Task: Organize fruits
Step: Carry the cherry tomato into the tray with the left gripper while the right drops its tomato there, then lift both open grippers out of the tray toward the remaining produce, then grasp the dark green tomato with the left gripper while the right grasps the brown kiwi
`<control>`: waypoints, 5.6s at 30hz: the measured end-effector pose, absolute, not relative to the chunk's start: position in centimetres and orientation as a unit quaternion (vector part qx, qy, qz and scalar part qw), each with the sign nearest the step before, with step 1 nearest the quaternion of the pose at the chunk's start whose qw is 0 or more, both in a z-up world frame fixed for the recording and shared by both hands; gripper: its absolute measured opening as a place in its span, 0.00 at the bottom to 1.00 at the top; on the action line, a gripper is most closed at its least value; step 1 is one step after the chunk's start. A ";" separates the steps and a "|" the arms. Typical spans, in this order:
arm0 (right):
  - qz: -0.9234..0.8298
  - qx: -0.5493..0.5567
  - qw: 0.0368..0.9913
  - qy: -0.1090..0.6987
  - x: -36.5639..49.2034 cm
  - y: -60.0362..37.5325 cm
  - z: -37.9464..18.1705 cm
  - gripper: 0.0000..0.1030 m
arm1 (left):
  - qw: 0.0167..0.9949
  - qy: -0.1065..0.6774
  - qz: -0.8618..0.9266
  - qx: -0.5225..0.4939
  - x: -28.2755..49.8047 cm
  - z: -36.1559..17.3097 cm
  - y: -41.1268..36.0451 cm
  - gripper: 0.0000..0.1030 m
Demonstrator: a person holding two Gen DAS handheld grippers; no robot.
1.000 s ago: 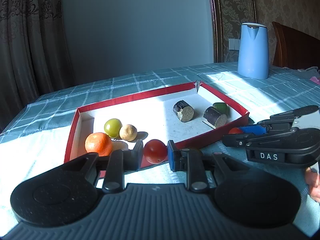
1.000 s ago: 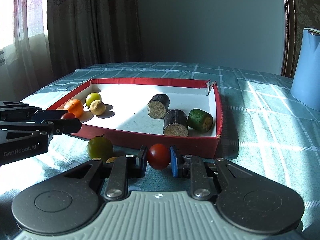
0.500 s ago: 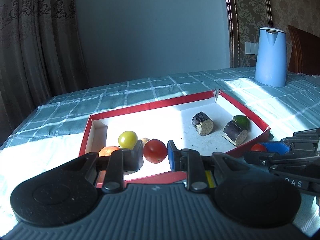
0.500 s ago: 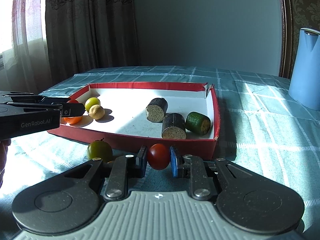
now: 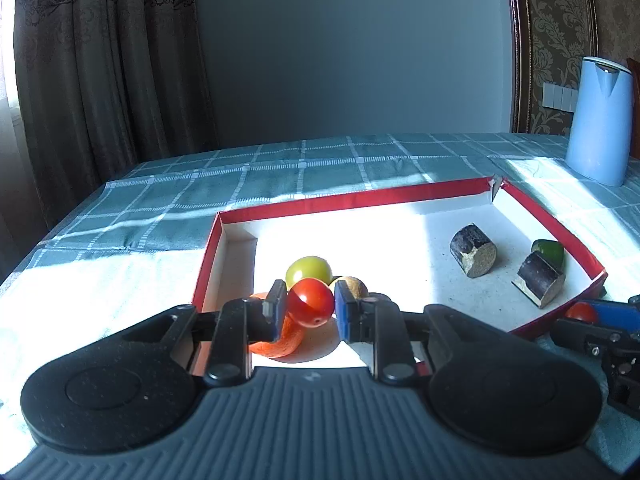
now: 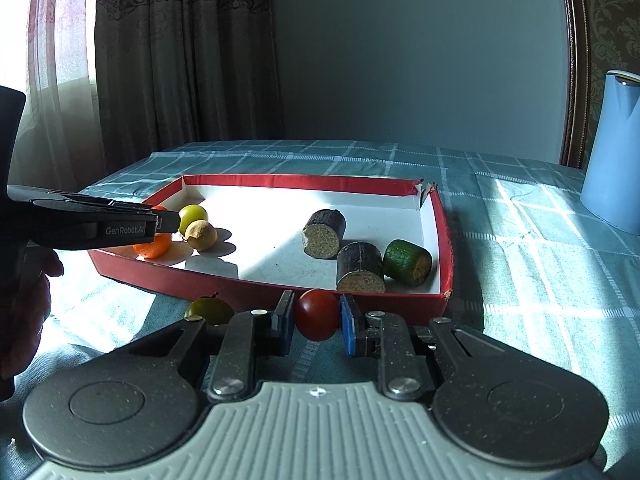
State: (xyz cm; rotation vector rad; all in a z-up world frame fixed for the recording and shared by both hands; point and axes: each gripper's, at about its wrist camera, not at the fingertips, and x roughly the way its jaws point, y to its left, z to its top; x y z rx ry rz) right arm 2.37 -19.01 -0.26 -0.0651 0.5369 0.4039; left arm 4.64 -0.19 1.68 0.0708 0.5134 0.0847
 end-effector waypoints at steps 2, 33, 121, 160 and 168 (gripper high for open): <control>0.198 -0.042 0.946 0.253 2.3 -18.4 0.1 0.23 | 0.965 0.255 0.044 0.029 4.7 1.7 0.1 0.22; 0.201 -0.067 0.920 0.329 11.4 -12.3 -1.4 0.22 | 0.958 0.273 0.075 0.036 9.3 1.1 0.0 0.41; 0.120 0.007 0.961 0.250 1.6 -22.8 -0.6 0.26 | 0.965 0.245 -0.048 0.078 -1.4 0.3 -6.8 0.96; 0.125 0.001 0.958 0.260 1.7 -22.4 -0.9 0.26 | 0.949 0.290 -0.076 0.098 -0.1 -1.1 -8.2 0.30; 0.131 -0.002 0.962 0.239 1.0 -22.3 -0.5 0.26 | 0.962 0.245 -0.071 0.098 -2.2 0.2 -7.6 0.30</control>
